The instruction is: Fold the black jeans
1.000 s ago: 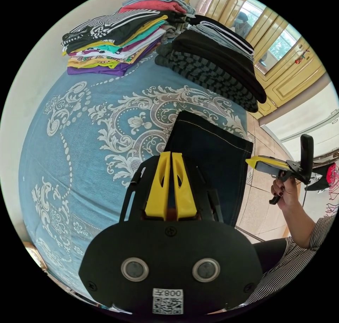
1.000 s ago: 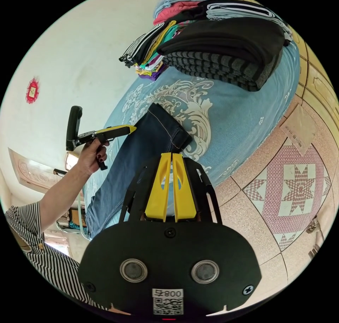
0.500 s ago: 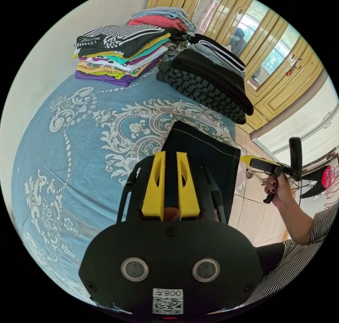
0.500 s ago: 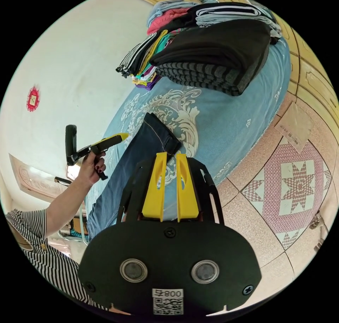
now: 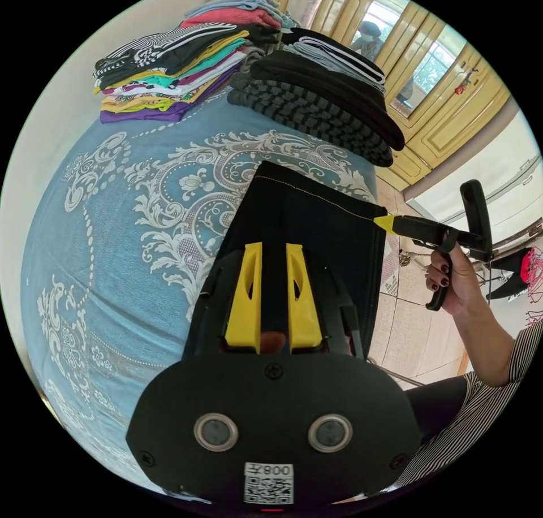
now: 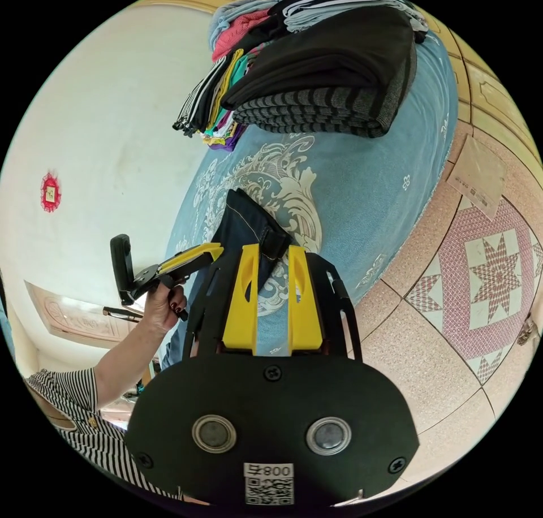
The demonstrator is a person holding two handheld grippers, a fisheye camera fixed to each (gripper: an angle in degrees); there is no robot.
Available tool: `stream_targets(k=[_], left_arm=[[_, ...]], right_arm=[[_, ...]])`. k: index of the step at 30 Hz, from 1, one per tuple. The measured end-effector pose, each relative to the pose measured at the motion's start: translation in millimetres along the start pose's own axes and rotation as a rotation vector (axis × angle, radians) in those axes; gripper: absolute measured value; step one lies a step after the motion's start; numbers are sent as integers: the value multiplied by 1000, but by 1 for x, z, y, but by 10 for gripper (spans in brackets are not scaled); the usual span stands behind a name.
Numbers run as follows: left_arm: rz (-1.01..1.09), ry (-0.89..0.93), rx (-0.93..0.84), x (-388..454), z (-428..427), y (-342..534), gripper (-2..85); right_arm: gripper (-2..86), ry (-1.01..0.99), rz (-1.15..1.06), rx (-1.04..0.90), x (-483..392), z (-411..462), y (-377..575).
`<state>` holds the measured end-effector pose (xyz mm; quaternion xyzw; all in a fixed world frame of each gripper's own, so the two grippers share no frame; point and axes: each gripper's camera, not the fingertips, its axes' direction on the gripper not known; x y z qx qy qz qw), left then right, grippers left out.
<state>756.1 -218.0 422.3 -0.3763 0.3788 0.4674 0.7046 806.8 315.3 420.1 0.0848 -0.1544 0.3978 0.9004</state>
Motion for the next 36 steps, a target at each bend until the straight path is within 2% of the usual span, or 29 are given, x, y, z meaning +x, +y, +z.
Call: stream_targets(k=[7, 13, 21, 25, 29, 36], left_arm=[[-3, 42, 59, 1, -18, 34, 69], [-78, 47, 91, -36, -30, 37, 78], [-52, 89, -44, -67, -11, 19, 88], [-6, 112, -22, -75, -18, 39, 66], [-50, 134, -19, -84, -30, 62, 32], [-22, 156, 61, -92, -78, 107, 17]], right_arm=[[72, -33, 11, -13, -3, 0, -1], [69, -55, 24, 2, -7, -2, 3], [67, -35, 6, 6, -22, -1, 10], [66, -20, -11, 12, -31, -2, 15], [65, -1, -13, 23, -42, -4, 21], [62, -55, -18, 5, -62, -19, 28]])
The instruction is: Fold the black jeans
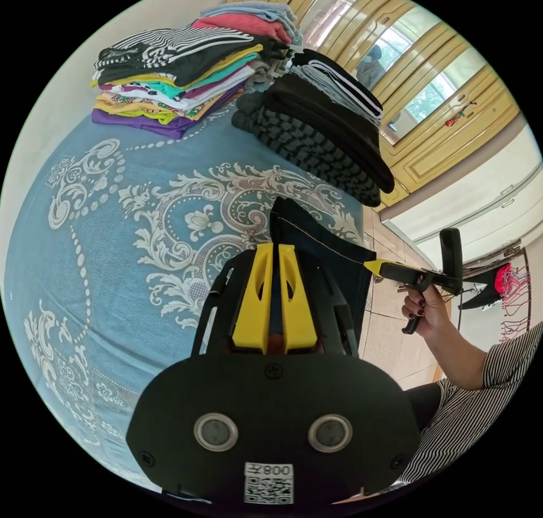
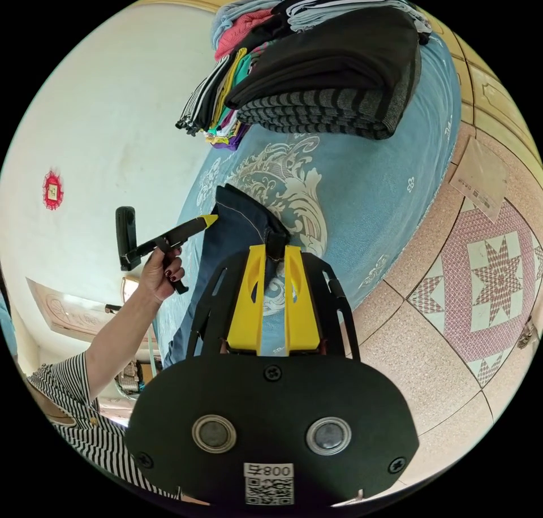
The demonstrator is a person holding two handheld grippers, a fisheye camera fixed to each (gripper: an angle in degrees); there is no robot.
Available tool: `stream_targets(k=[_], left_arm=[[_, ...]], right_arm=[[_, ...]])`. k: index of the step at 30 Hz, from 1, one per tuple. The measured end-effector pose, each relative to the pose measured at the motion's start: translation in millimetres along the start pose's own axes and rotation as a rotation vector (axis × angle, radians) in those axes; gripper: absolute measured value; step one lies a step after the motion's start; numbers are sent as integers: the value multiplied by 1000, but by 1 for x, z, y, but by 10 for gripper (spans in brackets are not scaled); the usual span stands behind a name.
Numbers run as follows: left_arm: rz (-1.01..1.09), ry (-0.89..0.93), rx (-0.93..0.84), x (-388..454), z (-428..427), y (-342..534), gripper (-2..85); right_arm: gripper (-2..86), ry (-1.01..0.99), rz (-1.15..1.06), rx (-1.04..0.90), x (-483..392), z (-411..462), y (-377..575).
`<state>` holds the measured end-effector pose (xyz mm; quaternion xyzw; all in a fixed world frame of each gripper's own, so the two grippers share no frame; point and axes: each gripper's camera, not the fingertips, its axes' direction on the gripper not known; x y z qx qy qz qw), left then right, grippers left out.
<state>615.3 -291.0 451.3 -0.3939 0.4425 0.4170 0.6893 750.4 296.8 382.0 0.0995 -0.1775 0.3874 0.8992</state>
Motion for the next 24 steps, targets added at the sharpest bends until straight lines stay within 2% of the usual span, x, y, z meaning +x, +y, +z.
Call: stream_targets(k=[14, 24], left_arm=[[97, -60, 124, -11, -154, 148, 13], [10, -89, 199, -37, -248, 291, 11]], right_arm=[[60, -242, -273, 3, -122, -60, 48], [60, -402, -553, -206, -252, -51, 122]])
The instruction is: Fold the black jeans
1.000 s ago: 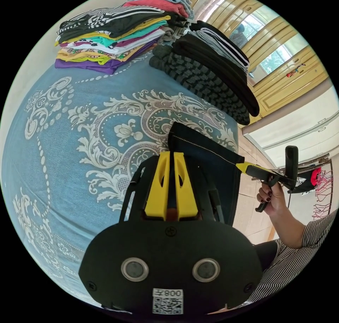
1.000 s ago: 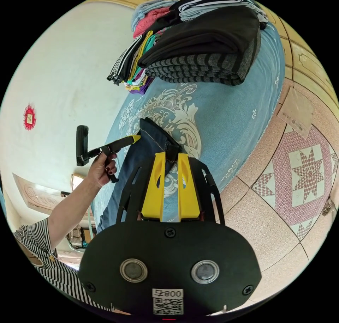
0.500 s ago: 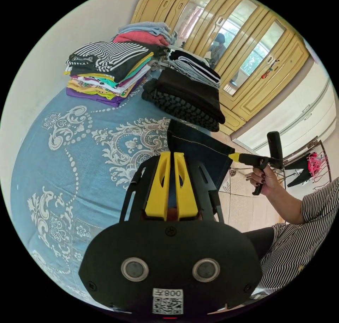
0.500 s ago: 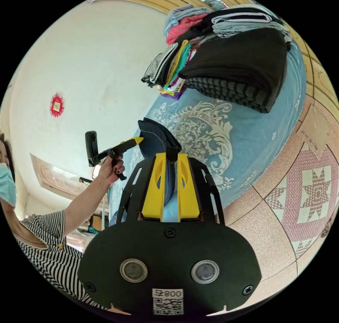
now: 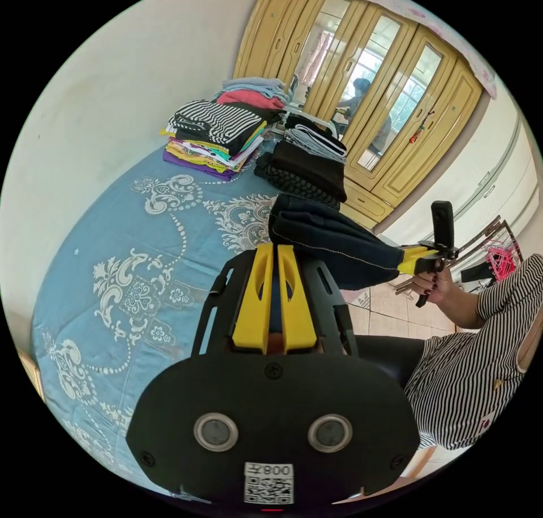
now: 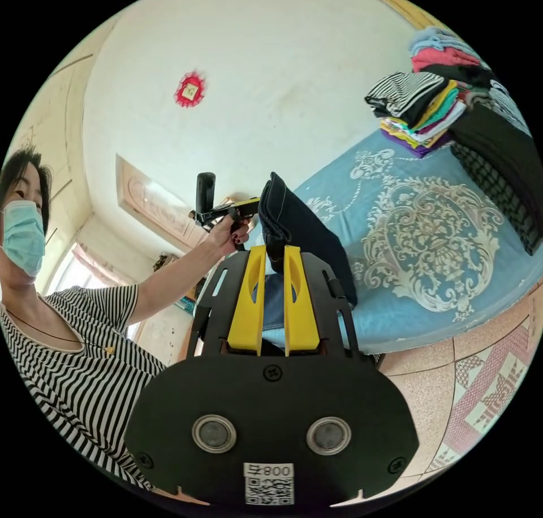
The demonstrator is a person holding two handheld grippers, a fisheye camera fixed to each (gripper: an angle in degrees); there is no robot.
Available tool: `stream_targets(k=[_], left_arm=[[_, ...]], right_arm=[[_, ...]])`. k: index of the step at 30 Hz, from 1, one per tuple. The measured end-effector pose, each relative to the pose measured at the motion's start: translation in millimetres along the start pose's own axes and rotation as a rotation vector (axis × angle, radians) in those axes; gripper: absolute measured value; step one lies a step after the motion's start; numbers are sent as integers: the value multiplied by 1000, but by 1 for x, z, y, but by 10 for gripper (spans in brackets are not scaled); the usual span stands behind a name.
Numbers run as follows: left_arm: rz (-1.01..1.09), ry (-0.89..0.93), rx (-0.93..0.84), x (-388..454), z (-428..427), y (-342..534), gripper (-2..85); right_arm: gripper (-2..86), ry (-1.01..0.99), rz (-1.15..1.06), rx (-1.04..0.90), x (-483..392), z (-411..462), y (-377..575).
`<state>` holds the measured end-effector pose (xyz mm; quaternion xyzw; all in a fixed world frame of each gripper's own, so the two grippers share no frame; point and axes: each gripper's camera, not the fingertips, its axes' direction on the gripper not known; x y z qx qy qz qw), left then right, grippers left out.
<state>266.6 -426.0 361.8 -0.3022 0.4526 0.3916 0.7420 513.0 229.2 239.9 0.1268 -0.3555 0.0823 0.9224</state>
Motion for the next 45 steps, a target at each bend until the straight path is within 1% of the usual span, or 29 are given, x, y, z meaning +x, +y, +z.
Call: stream_targets(k=[7, 13, 18, 24, 31, 34, 36, 39, 42, 45], left_arm=[[-86, -31, 36, -33, -69, 109, 10], [-192, -60, -3, -71, -99, 200, 9], [-290, -73, -85, -104, -95, 265, 9], [-381, -59, -148, -138, -79, 332, 9], [-483, -55, -153, -167, -72, 400, 7], [-565, -112, -155, -176, -75, 432, 4], [-619, -132, -140, -181, -80, 452, 4], [-735, -148, -71, -184, -91, 487, 6], [-822, -114, 34, -177, -97, 519, 17], [-890, -30, 119, -167, -93, 545, 48]], right_arm=[[58, -89, -116, -182, -69, 76, 0], [58, -137, -185, -346, -111, 155, -1], [59, -120, -214, -503, -128, 230, 4], [58, -65, -212, -651, -132, 296, 11], [57, -78, -188, -730, -135, 346, 8], [57, -69, -202, -765, -140, 365, 6], [59, -59, -211, -810, -142, 382, 7], [63, -62, -212, -862, -143, 404, 9], [68, -96, -198, -884, -141, 418, 8], [72, -132, -178, -896, -141, 421, 0]])
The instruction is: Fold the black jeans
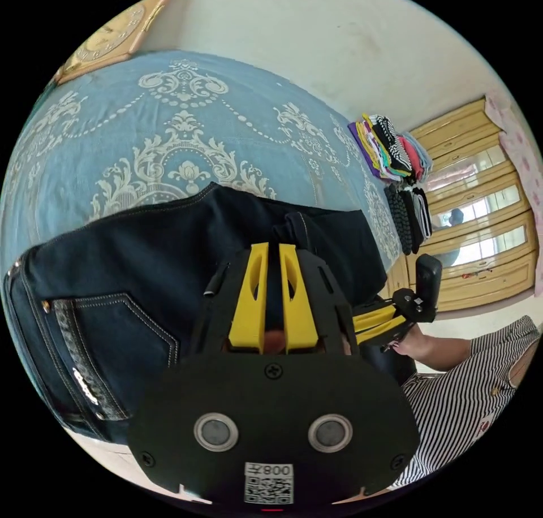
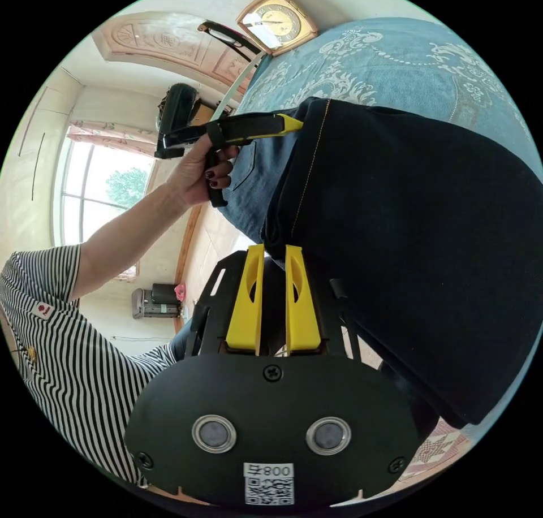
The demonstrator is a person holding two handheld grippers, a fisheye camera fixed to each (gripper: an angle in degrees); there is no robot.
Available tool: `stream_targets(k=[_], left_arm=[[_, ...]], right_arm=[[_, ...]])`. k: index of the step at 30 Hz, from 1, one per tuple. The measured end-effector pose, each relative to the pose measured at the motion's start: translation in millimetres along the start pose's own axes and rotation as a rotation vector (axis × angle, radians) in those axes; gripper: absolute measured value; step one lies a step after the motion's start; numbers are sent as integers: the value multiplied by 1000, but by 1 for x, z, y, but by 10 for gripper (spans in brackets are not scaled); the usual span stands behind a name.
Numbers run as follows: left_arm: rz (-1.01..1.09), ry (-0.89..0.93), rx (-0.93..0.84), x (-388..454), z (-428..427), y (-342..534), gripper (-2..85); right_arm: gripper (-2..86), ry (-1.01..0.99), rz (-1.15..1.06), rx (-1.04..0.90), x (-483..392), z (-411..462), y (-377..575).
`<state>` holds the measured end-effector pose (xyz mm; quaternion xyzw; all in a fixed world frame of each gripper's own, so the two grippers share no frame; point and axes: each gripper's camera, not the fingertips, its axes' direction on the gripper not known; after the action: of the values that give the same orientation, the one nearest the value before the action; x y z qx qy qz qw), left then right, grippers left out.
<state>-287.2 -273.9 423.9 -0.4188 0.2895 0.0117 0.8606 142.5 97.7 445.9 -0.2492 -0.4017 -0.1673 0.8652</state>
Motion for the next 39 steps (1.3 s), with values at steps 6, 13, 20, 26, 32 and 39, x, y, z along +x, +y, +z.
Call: stream_targets(k=[6, 13, 20, 26, 32, 39], left_arm=[[-103, 124, 58, -17, 10, 34, 94], [-57, -1, -36, 0, 34, 43, 64], [-58, -83, 30, 27, 37, 68, 46], [109, -193, 21, 92, 56, 92, 16], [95, -202, -25, 121, 86, 111, 16], [371, -66, -89, 215, 123, 146, 79]], right_arm=[[71, 4, -13, 56, -5, -36, -4], [24, 98, 57, 194, 22, -71, -50], [3, 318, 95, 55, 47, -34, -98], [3, 290, 110, 56, 55, -41, -101], [11, 317, 103, 166, 52, -88, -80], [79, 282, 378, 346, 116, -182, 19]])
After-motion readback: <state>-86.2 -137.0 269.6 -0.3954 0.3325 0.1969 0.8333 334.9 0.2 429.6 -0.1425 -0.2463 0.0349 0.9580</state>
